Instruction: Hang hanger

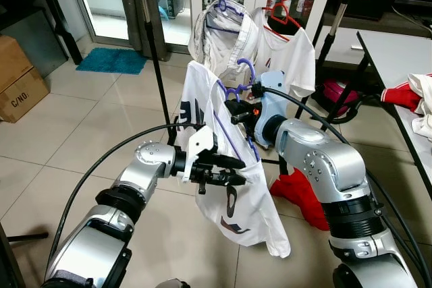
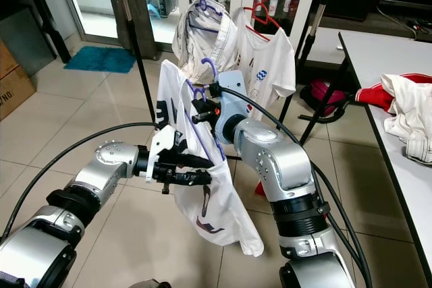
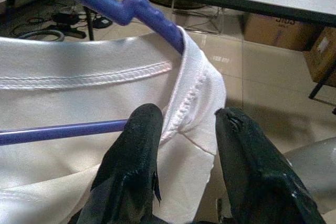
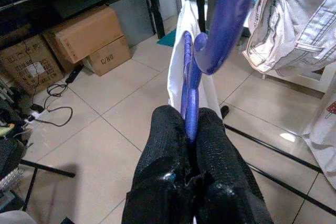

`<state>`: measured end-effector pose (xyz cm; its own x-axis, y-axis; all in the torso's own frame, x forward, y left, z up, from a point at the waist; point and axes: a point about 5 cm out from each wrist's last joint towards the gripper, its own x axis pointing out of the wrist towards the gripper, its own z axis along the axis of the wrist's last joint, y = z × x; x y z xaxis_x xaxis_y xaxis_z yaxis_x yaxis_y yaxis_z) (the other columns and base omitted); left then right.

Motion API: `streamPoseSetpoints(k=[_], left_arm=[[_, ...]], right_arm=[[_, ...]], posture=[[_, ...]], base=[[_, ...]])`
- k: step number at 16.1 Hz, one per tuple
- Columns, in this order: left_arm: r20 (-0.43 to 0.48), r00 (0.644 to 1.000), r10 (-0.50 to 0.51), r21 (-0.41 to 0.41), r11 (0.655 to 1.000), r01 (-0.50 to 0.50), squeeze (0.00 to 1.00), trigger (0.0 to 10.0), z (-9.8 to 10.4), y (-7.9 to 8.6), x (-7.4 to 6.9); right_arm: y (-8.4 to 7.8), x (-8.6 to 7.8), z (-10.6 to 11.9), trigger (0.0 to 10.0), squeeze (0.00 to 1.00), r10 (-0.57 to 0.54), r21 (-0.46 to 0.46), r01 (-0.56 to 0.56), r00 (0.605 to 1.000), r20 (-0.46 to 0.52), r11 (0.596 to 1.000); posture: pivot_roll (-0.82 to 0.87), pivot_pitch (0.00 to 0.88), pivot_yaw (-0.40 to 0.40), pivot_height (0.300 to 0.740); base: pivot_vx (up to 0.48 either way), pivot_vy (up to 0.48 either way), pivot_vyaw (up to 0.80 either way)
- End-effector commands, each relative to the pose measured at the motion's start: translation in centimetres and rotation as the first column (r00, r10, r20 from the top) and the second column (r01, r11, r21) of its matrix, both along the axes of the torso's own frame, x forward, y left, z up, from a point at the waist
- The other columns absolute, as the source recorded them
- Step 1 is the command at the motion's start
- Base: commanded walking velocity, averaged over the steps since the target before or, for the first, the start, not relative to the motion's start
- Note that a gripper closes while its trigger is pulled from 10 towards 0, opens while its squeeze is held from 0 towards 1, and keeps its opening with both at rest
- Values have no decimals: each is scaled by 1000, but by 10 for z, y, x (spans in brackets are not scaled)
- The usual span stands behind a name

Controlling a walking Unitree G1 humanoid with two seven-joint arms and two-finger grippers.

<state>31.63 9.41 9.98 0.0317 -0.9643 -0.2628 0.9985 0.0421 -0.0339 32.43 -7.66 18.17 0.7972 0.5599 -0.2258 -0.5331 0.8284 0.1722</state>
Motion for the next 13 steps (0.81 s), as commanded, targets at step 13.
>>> streamPoseSetpoints(k=[13], left_arm=[[29,999,16,-11,1000,-16,0,0,4,-6,7]], right_arm=[[3,2,17,10000,0,21,21,-22,999,50,1000]], posture=[[-199,0,61,740]], base=[[0,0,0]])
